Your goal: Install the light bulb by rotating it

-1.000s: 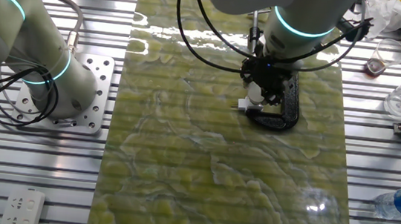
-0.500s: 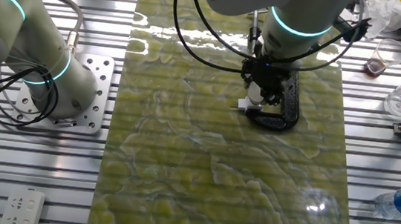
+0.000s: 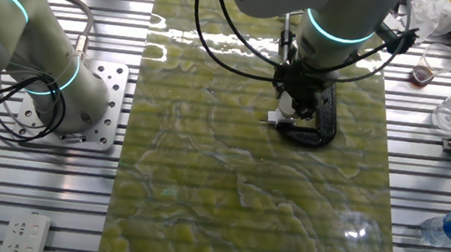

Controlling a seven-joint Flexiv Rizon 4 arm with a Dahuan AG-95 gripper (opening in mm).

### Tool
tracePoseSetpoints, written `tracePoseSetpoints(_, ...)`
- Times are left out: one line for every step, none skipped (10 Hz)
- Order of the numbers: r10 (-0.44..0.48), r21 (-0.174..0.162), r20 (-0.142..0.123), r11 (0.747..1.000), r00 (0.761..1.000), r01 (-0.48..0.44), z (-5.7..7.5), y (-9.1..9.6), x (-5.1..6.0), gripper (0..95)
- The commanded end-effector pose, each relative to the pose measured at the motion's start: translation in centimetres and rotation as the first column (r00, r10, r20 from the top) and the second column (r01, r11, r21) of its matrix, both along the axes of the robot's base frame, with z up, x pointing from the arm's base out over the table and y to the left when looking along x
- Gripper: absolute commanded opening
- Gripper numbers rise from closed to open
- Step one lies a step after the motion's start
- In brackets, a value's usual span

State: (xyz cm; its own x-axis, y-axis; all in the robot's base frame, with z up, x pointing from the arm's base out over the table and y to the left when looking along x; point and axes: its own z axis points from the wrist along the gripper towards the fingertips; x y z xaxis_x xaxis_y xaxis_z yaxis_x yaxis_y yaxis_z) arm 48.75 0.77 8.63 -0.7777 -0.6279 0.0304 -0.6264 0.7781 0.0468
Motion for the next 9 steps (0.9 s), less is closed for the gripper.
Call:
tracePoseSetpoints(-0.132, 0.009, -0.011, 0.991, 0.991, 0.132, -0.07, -0.04, 0.0, 0.0)
tracePoseSetpoints(-0.132, 0.009, -0.011, 0.991, 0.991, 0.132, -0.07, -0.04, 0.0, 0.0)
tracePoseSetpoints(-0.206, 0.008, -0.02, 0.979, 0.978, 0.206, -0.07, -0.04, 0.0, 0.0)
tracePoseSetpoints(-0.242, 0.012, -0.025, 0.97, 0.97, 0.242, -0.07, -0.04, 0.0, 0.0)
tracePoseSetpoints(-0.282, 0.017, -0.03, 0.959, 0.959, 0.283, -0.08, -0.05, 0.0, 0.0)
tracePoseSetpoints(-0.332, 0.018, -0.034, 0.943, 0.943, 0.333, -0.08, -0.05, 0.0, 0.0)
tracePoseSetpoints(-0.396, 0.023, -0.04, 0.918, 0.917, 0.397, -0.08, -0.05, 0.0, 0.0)
tracePoseSetpoints(-0.43, 0.024, -0.041, 0.902, 0.902, 0.431, -0.08, -0.05, 0.0, 0.0)
tracePoseSetpoints(-0.467, 0.022, -0.041, 0.883, 0.883, 0.468, -0.08, -0.05, 0.0, 0.0)
